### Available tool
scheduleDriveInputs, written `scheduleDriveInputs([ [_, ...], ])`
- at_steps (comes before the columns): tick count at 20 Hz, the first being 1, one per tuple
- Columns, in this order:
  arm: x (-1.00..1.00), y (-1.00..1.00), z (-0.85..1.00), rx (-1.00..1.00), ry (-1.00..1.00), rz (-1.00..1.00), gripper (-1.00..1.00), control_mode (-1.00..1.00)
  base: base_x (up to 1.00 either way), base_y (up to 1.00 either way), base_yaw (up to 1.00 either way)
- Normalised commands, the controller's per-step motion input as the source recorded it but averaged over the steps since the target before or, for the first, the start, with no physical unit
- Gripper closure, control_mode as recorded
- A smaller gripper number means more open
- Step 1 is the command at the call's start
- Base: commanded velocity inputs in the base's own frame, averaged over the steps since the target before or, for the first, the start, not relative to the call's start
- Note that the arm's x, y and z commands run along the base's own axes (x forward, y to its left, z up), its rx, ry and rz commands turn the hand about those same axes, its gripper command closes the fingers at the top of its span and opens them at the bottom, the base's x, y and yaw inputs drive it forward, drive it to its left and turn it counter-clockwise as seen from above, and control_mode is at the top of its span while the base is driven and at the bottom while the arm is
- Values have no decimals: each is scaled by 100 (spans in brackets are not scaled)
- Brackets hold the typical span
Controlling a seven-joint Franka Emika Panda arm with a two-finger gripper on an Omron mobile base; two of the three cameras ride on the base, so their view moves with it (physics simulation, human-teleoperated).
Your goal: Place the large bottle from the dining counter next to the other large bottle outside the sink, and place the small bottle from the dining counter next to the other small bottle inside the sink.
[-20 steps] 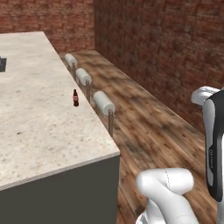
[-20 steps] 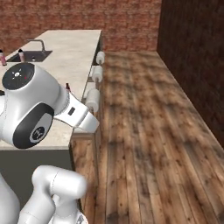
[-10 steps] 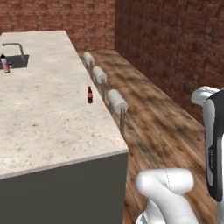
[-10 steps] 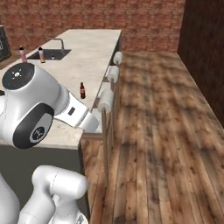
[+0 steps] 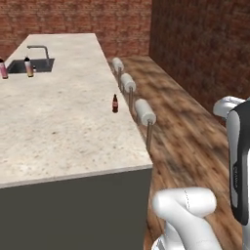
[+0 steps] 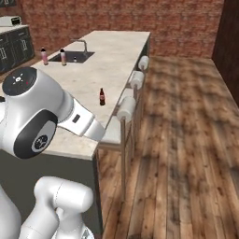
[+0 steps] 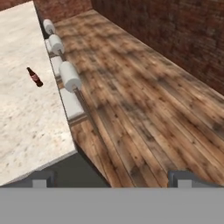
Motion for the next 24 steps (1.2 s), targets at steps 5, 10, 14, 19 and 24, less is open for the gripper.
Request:
scheduleDriveInputs([
  [5, 0, 0, 0, 0, 0, 0, -100, 100, 3, -62, 12],
  [10, 0, 0, 0, 0, 0, 0, -100, 100, 27, -90, 5],
  [14, 0, 0, 0, 0, 0, 0, -100, 100, 52, -77, 6],
  [19, 0, 0, 0, 0, 0, 0, -100, 100, 71, -56, 8],
  [24, 0, 0, 0, 0, 0, 0, -100, 100, 85, -44, 9],
])
